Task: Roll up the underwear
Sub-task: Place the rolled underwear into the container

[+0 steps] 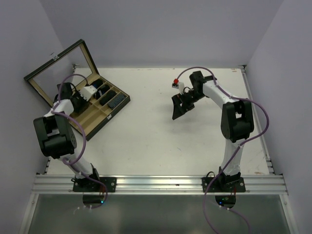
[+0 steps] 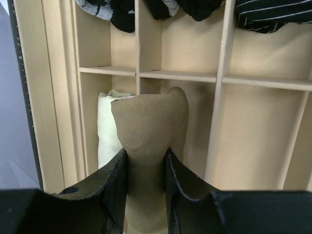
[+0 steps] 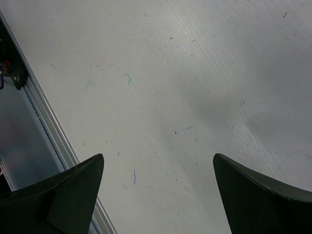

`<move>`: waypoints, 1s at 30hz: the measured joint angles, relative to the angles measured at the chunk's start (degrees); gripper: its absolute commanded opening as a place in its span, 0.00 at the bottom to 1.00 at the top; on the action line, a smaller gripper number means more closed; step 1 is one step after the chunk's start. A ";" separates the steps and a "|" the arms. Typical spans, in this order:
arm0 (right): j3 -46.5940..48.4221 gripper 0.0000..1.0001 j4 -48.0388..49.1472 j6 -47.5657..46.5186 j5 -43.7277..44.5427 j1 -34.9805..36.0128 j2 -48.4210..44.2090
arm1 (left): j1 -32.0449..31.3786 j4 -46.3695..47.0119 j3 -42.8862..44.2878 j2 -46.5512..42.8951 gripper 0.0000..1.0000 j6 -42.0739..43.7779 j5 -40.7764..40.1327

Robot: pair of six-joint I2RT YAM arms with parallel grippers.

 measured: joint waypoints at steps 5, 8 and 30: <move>0.00 0.99 -0.02 0.02 0.00 0.00 0.07 | 0.00 -1.20 -0.59 -0.59 0.00 0.00 0.46; 0.00 0.99 -0.04 0.02 -0.02 0.00 0.09 | 0.00 -2.49 -1.70 -1.90 0.00 0.00 0.74; 0.00 0.99 -0.11 0.04 -0.04 0.00 0.09 | 0.42 -16.96 13.33 11.43 0.00 -0.46 4.11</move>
